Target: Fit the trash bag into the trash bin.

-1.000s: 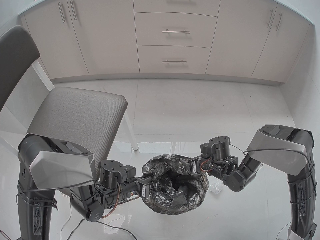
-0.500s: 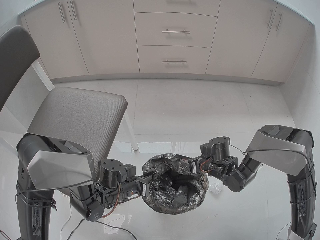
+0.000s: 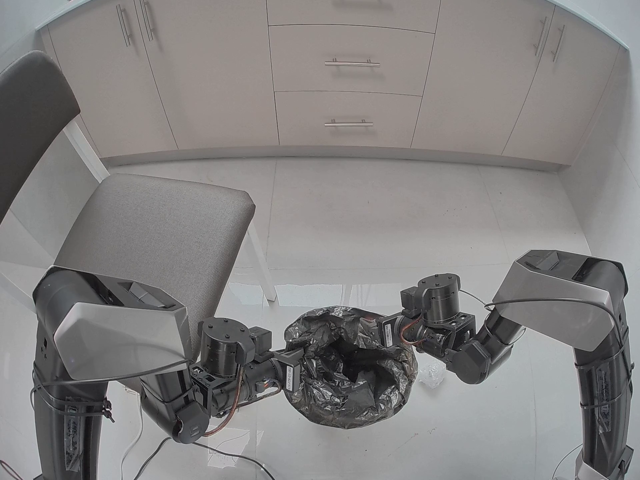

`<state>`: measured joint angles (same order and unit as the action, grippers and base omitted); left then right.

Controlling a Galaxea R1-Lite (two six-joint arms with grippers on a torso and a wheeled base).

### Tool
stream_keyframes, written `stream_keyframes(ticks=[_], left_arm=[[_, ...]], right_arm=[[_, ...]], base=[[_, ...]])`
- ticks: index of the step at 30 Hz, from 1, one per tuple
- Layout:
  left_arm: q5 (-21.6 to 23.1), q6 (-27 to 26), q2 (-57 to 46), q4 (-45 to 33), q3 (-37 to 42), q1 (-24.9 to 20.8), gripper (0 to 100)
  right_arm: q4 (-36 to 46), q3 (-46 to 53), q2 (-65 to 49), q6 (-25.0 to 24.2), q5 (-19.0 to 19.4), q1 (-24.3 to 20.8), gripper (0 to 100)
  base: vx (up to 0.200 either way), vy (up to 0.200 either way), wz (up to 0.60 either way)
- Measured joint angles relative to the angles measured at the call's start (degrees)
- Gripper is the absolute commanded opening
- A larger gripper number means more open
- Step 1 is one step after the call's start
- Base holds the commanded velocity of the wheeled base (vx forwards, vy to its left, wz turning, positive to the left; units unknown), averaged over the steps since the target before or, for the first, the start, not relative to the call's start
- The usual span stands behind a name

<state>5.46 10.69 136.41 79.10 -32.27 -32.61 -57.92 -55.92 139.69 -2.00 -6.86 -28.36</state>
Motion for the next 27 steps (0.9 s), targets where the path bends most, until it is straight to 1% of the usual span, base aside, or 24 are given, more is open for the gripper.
stream_keyframes(ticks=[4, 8, 13, 27], left_arm=[[0.41, -0.40, 0.13, 1.77, -0.02, -0.07, 0], [0.55, -0.98, 0.60, 6.68, -0.15, -0.07, 0], [0.12, -1.23, 1.12, 7.06, 0.07, -0.18, 0], [0.09, -0.88, 2.40, 7.91, 0.85, 0.21, 0]], right_arm=[[-0.07, 0.02, 0.00, -0.02, 0.00, 0.00, 100], [-0.41, 0.07, 0.00, -0.02, -0.63, 0.00, 100], [-1.17, 0.13, 0.05, 0.00, -1.21, 0.05, 100], [-1.30, 0.60, 0.09, 0.06, -1.26, 0.09, 100]], base=[[0.000, 0.000, 0.00], [0.000, 0.000, 0.00], [0.000, 0.000, 0.00], [0.000, 0.000, 0.00]])
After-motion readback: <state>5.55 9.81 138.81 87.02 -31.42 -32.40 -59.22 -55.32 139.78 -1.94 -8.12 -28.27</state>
